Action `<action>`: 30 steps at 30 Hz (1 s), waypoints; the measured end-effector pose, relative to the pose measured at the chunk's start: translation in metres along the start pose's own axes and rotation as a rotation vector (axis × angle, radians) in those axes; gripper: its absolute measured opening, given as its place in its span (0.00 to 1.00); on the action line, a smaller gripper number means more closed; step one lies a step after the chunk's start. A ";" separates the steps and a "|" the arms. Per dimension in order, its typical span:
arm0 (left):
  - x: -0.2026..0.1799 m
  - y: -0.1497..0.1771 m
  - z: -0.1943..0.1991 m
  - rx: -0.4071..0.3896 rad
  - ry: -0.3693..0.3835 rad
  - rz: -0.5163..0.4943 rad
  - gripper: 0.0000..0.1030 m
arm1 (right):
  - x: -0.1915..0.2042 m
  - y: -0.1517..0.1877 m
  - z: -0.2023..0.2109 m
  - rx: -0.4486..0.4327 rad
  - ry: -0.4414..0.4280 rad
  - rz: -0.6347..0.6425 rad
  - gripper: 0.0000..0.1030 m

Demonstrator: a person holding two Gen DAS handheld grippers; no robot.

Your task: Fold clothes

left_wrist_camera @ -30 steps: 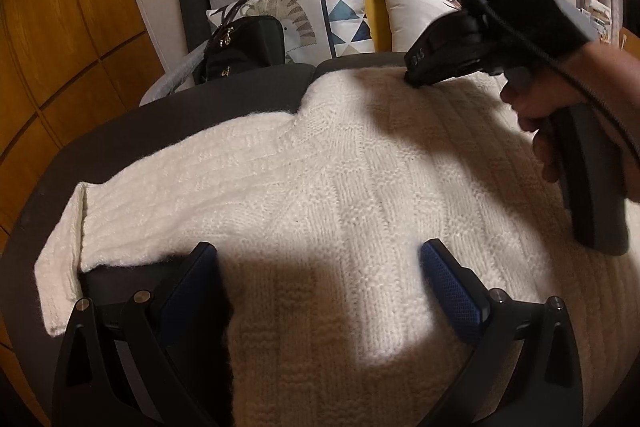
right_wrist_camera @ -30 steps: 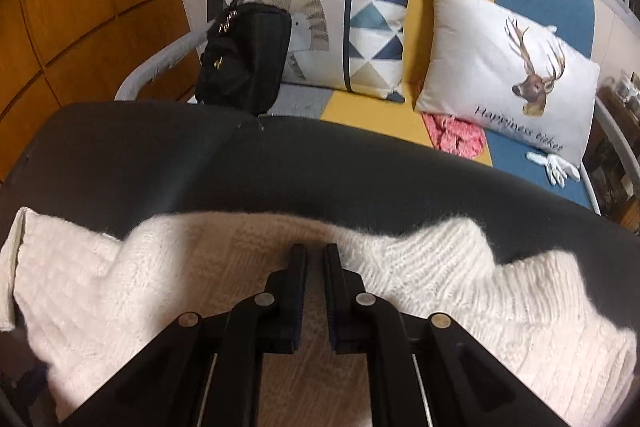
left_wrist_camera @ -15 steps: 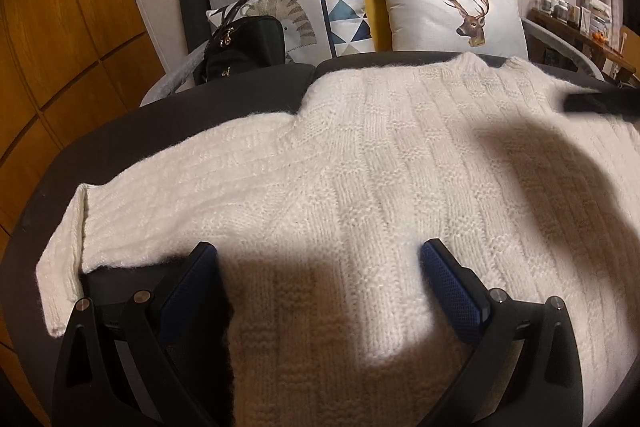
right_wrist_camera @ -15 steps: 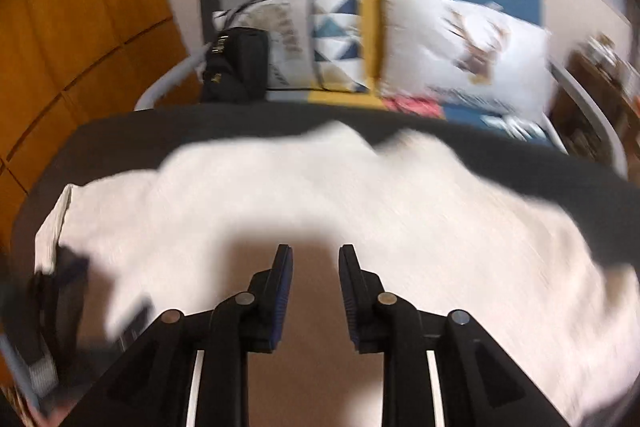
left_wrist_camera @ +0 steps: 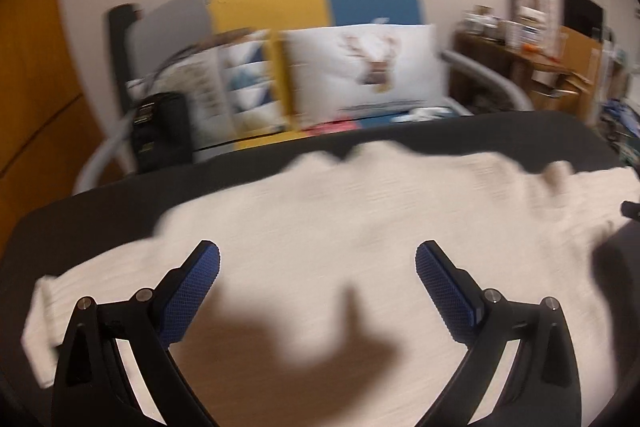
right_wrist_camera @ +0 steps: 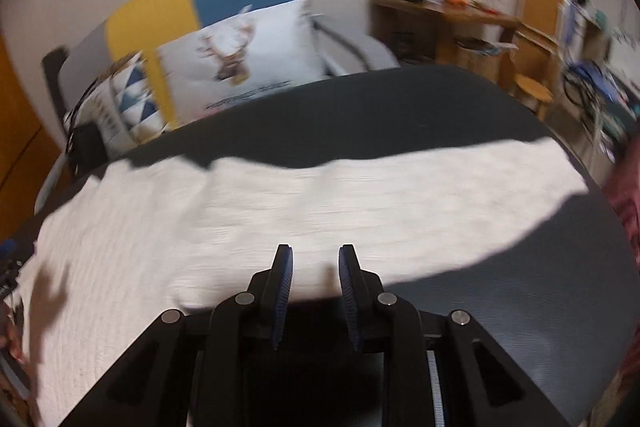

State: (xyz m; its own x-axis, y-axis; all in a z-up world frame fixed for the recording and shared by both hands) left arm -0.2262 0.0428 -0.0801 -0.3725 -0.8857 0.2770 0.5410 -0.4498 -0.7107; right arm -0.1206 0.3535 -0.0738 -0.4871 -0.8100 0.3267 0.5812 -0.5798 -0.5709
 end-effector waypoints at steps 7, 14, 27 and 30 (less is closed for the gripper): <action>-0.076 -0.048 -0.058 0.125 0.146 -0.004 0.65 | -0.048 0.000 0.017 0.002 -0.010 -0.002 0.23; -0.103 -0.072 -0.097 0.160 0.237 0.124 0.67 | -0.077 -0.035 0.031 -0.083 0.027 -0.001 0.23; -0.132 -0.068 -0.119 0.163 0.088 -0.010 0.68 | -0.123 -0.081 0.012 -0.111 0.170 -0.054 0.13; -0.131 -0.068 -0.119 0.160 0.090 -0.008 0.68 | -0.125 -0.094 -0.009 -0.075 0.197 -0.055 0.13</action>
State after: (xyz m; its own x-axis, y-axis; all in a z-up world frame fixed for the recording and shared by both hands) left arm -0.3033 0.2027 -0.1450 -0.4393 -0.8713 0.2188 0.6477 -0.4760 -0.5949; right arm -0.1201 0.5095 -0.0678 -0.6389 -0.7403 0.2092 0.5037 -0.6081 -0.6136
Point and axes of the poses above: each gripper's, at about its wrist camera, not at the fingertips, and z roughly against the way its jaws point, x to its left, y to its underside, the point moved 1 cm from there along -z, roughly the way its jaws point, and after that the axes turned 13 degrees about -z, right-handed, at the moved point
